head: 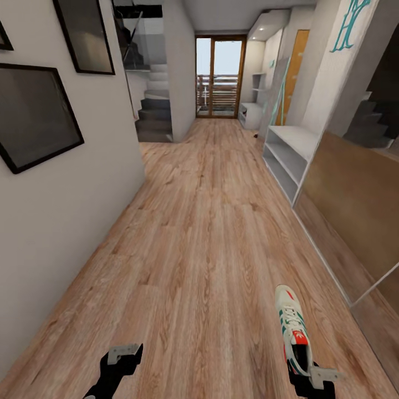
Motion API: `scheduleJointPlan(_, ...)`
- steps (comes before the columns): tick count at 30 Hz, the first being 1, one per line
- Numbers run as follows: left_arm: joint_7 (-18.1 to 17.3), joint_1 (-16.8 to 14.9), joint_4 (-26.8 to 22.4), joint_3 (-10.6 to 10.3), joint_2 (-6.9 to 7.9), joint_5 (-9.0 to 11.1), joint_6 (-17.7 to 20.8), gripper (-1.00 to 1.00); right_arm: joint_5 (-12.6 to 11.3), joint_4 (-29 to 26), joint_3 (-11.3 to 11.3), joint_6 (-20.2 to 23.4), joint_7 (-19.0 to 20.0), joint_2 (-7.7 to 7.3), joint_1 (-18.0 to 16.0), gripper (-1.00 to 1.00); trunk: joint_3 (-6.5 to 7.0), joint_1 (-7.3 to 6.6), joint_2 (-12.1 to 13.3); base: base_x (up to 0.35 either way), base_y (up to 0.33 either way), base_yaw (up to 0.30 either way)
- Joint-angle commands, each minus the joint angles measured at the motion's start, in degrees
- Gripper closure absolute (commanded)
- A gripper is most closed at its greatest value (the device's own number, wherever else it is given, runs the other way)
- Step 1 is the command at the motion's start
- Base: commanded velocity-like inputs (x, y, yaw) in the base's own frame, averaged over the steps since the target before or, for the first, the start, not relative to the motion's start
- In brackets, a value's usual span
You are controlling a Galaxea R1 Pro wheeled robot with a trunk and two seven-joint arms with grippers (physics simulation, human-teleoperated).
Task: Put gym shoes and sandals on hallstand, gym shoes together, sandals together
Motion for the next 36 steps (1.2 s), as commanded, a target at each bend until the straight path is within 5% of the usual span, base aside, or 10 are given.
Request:
scheduleJointPlan(1, -0.34, -0.04, 0.06, 0.49, -0.07, -0.57, -0.19, -1.00, -0.19, 0.00, 0.48, -0.11, -0.43, -0.02, -0.03, 1.00, -0.04, 0.03, -0.02, 0.339, 0.071, -0.003)
scheduleJointPlan(36, -0.30, -0.01, -0.07, 0.58, -0.07, -0.48, -0.19, -1.00, -0.07, 0.00, 0.56, -0.11, -0.43, 0.06, 0.00, 1.00, 0.60, 0.03, -0.02, 0.339, 0.076, -0.057)
